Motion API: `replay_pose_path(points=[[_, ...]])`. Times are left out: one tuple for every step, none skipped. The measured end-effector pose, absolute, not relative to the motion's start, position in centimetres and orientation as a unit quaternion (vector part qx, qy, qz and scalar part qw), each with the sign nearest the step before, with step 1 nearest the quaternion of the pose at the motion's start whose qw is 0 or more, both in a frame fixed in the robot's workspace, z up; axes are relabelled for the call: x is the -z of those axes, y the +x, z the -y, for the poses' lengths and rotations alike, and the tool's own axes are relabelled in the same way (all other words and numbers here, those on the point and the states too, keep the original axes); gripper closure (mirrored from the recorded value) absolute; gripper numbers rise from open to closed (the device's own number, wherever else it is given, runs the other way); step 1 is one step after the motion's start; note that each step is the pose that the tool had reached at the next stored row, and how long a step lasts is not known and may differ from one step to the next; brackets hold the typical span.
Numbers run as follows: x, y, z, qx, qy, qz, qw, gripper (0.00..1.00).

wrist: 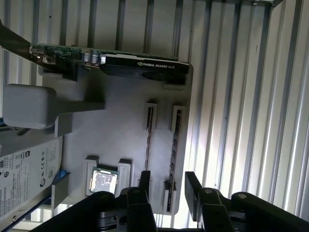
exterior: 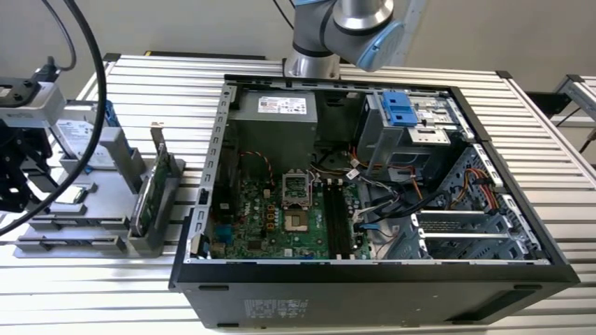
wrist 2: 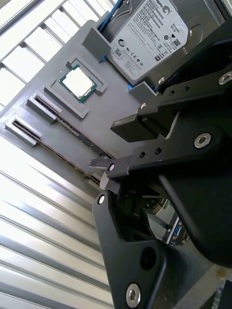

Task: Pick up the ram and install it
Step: 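Pick up the ram and move it above insertion slot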

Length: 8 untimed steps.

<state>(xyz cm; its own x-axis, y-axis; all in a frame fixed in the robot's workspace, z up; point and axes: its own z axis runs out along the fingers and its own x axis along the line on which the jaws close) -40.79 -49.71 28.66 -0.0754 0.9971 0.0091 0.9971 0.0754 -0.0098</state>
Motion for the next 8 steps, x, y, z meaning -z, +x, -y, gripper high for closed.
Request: replay_pose_path(points=[[-28.64, -40.78, 49.71, -0.001, -0.680, 0.733, 0.007, 0.00], [-28.63, -40.78, 49.72, -0.001, -0.680, 0.733, 0.006, 0.00], [-28.60, -40.78, 49.72, -0.001, -0.680, 0.733, 0.006, 0.00], [-28.58, -40.79, 49.71, -0.001, -0.680, 0.733, 0.006, 0.00], [-28.55, -40.79, 49.71, -0.001, -0.680, 0.733, 0.006, 0.00], [-28.53, -40.79, 49.71, -0.002, -0.680, 0.733, 0.006, 0.00], [-28.50, -40.79, 49.71, -0.002, -0.680, 0.733, 0.006, 0.00], [-28.48, -40.79, 49.71, -0.002, -0.680, 0.733, 0.005, 0.00]])
